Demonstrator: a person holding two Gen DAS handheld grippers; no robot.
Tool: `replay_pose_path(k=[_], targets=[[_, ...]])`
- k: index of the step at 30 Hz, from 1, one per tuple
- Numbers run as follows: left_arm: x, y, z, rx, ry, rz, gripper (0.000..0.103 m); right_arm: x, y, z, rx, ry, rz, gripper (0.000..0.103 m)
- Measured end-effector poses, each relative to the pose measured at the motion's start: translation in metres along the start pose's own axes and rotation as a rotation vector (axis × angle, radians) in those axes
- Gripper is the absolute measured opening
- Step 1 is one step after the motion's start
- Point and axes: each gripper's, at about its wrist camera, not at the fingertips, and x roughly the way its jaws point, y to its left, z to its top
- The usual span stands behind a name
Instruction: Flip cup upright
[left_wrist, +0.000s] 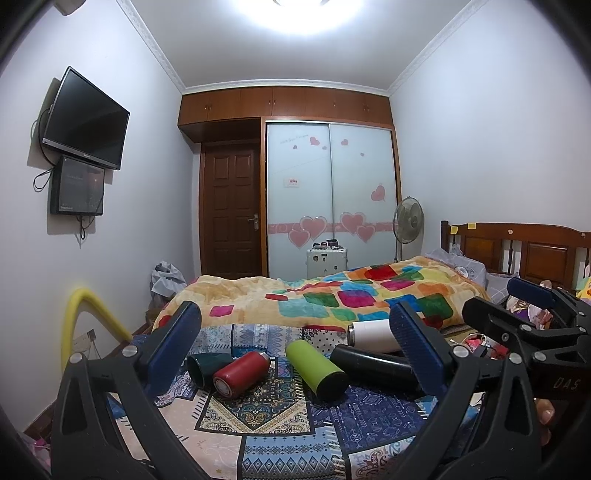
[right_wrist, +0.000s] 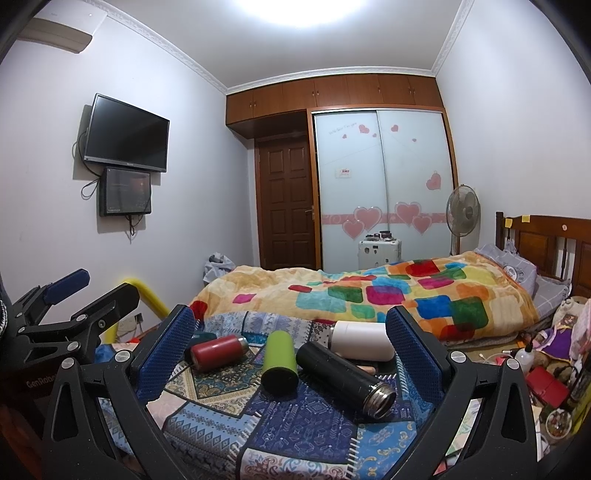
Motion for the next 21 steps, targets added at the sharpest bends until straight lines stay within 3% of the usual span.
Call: replay_pose_path(k=[21], targets=[[0.0085, 0.0083, -0.0039, 0.001, 0.024, 0.001, 0.103, 0.0075, -0.001, -0.0031, -0.002, 0.014, -0.003, 0.103]])
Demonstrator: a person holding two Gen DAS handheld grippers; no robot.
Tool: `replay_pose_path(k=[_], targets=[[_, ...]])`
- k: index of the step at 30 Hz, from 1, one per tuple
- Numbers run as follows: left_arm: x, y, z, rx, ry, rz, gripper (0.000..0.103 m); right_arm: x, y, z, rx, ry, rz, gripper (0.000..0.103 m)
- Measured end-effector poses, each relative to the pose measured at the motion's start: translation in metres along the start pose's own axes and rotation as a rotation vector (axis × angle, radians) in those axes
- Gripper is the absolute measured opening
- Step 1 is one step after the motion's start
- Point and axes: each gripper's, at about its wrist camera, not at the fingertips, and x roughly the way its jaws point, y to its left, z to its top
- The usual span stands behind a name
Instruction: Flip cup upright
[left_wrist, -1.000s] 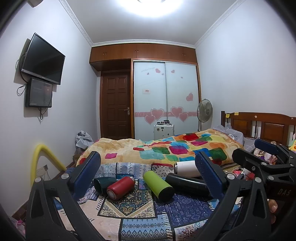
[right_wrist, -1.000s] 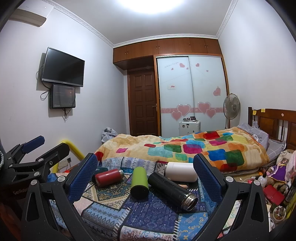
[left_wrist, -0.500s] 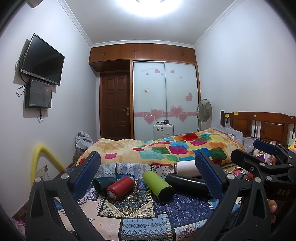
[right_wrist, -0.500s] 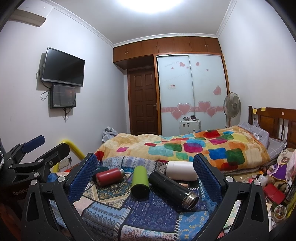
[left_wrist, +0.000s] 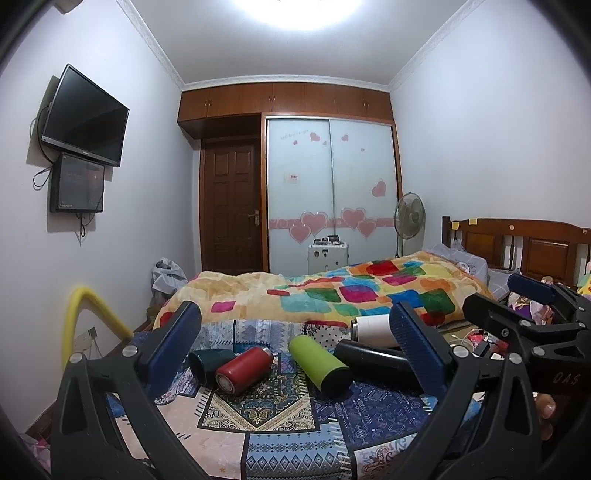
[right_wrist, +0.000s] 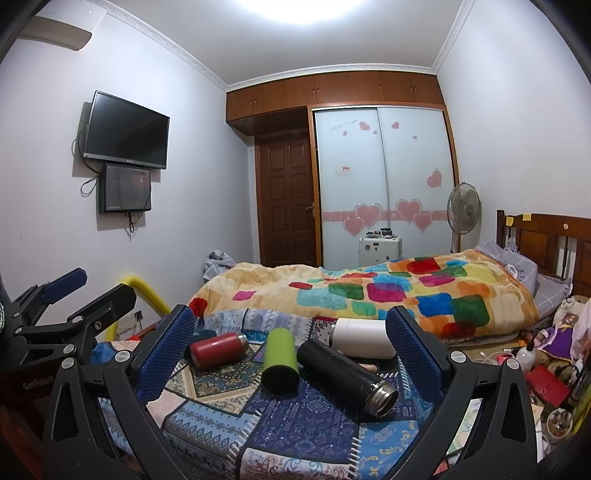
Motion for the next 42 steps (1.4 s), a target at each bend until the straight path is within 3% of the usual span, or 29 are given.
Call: replay_pose_path(k=[5, 11, 13, 15, 21, 26, 34, 42], targets=[[0.02, 0.011, -0.008, -0.001, 0.054, -0.009, 0.103, 0.012, -0.003, -0.005, -0.008, 0.028, -0.013, 0.103], [0.069, 0.03, -0.025, 0.016, 0.191, -0.022, 0.103, 0.038, -0.012, -0.023, -0.016, 0.104, -0.032, 0.103], [0.089, 0.035, -0.032, 0.025, 0.249, -0.035, 0.098, 0.051, -0.017, -0.031, -0.013, 0.145, -0.039, 0.103], [0.11, 0.04, -0.04, 0.041, 0.31, -0.044, 0.085, 0.06, -0.021, -0.036, -0.01, 0.175, -0.043, 0.103], [0.178, 0.054, -0.068, 0.095, 0.484, -0.078, 0.067, 0.098, -0.037, -0.05, 0.004, 0.28, -0.044, 0.103], [0.227, 0.074, -0.089, 0.087, 0.596, -0.096, 0.062, 0.119, -0.043, -0.054, 0.005, 0.322, -0.042, 0.103], [0.276, 0.091, -0.11, 0.117, 0.677, -0.098, 0.06, 0.143, -0.044, -0.057, 0.008, 0.335, -0.025, 0.103], [0.287, 0.097, -0.115, 0.103, 0.718, -0.126, 0.06, 0.153, -0.041, -0.063, 0.015, 0.355, 0.012, 0.103]])
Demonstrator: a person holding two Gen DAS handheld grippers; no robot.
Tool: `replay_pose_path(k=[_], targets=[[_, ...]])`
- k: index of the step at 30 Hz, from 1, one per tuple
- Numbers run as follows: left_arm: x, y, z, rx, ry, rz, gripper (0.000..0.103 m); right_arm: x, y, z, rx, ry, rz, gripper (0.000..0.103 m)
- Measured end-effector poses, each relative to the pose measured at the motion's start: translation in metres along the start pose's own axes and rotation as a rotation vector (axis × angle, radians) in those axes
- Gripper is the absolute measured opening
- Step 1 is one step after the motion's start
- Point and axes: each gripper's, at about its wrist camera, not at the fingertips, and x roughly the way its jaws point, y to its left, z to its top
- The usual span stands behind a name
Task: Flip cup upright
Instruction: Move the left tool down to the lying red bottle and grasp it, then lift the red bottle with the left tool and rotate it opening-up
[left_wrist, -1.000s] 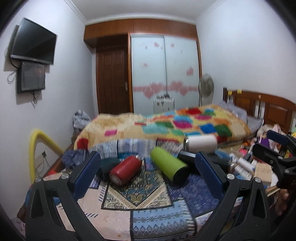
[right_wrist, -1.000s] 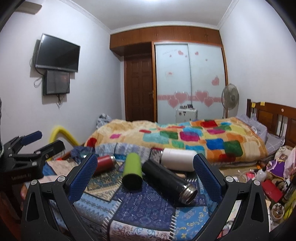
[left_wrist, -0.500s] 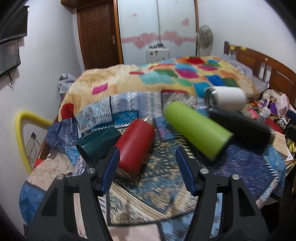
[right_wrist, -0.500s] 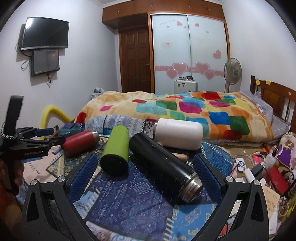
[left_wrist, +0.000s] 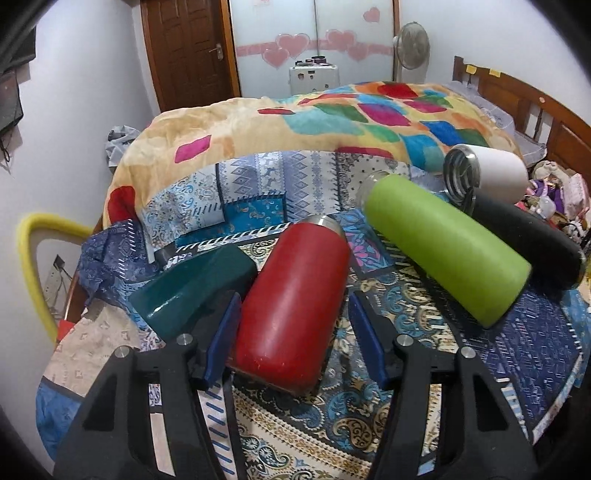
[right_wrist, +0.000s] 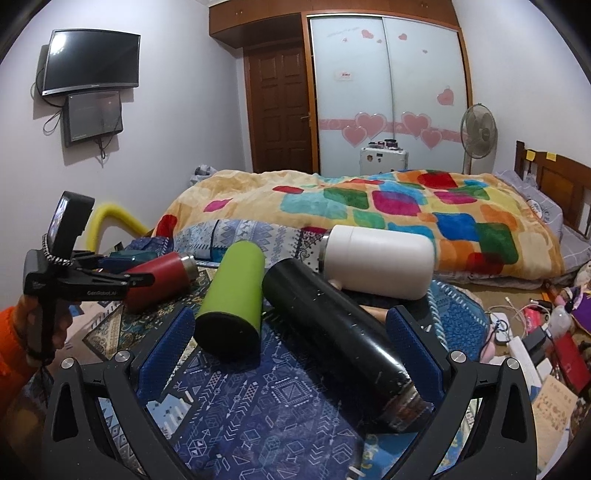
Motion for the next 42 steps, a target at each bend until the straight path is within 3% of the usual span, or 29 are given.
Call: replay_pose_path(k=[5, 7, 9, 16, 25, 32, 42], targets=[[-0.022, -0.017, 0.001, 0.035, -0.004, -0.106, 0.053, 0.0, 0.0, 0.001, 0.003, -0.002, 0.008, 0.103], [-0.024, -0.023, 0.004, 0.056, -0.015, -0.071, 0.055, 0.0, 0.0, 0.003, 0.008, -0.004, 0.011, 0.103], [-0.016, -0.026, 0.008, 0.069, 0.002, -0.046, 0.064, 0.0, -0.001, 0.004, 0.016, -0.005, 0.018, 0.103], [0.03, -0.035, 0.006, 0.056, 0.126, -0.1, 0.067, -0.001, -0.006, 0.002, 0.025, -0.01, 0.019, 0.103], [0.04, -0.044, 0.003, 0.075, 0.103, -0.076, 0.068, 0.009, -0.015, -0.003, 0.057, 0.025, 0.024, 0.103], [0.027, -0.049, -0.005, 0.087, 0.085, -0.056, 0.063, 0.005, -0.011, -0.003, 0.053, 0.022, 0.037, 0.103], [-0.03, -0.055, -0.027, 0.081, 0.021, -0.066, 0.062, -0.01, -0.001, -0.001, 0.031, 0.001, 0.054, 0.103]])
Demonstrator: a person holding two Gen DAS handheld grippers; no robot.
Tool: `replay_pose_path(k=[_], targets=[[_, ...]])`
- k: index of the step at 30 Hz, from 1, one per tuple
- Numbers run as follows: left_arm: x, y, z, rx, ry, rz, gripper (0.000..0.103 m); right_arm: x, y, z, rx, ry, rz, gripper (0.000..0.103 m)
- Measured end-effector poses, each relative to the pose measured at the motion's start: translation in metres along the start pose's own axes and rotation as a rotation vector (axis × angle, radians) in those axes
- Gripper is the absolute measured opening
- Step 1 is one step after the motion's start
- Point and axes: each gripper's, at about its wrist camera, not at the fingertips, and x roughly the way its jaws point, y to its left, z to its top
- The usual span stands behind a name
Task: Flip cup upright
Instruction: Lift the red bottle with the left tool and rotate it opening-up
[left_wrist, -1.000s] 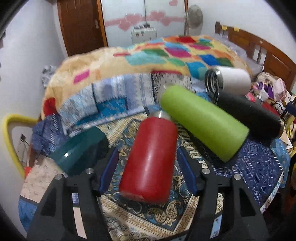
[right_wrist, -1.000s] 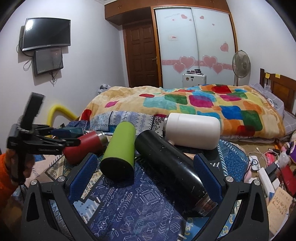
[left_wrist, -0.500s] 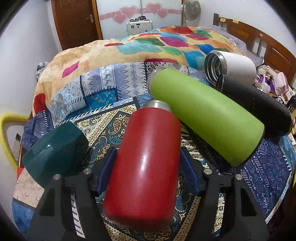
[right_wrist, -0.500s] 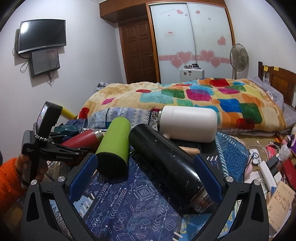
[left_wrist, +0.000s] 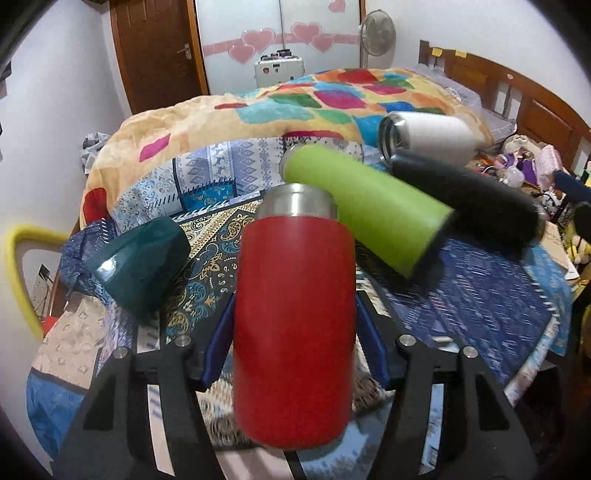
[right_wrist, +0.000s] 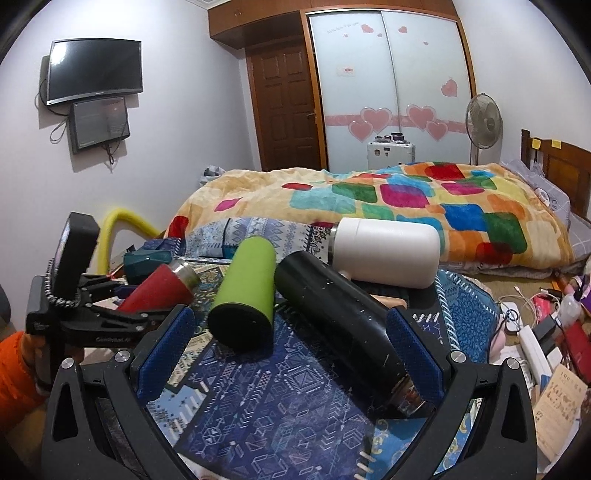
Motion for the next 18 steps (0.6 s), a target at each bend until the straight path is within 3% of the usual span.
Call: replay_pose_path(k=[12, 18], targets=[[-0.074, -0.038, -0.001, 0.066, -0.083, -0.04, 0.062, -0.031, 0.011, 0.006, -0.023, -0.052, 0.014, 0.103], [-0.088, -0.062, -0.013, 0.11, -0.065, -0.076, 0.062, -0.044, 0.007, 0.007, -0.014, -0.075, 0.001, 0.103]])
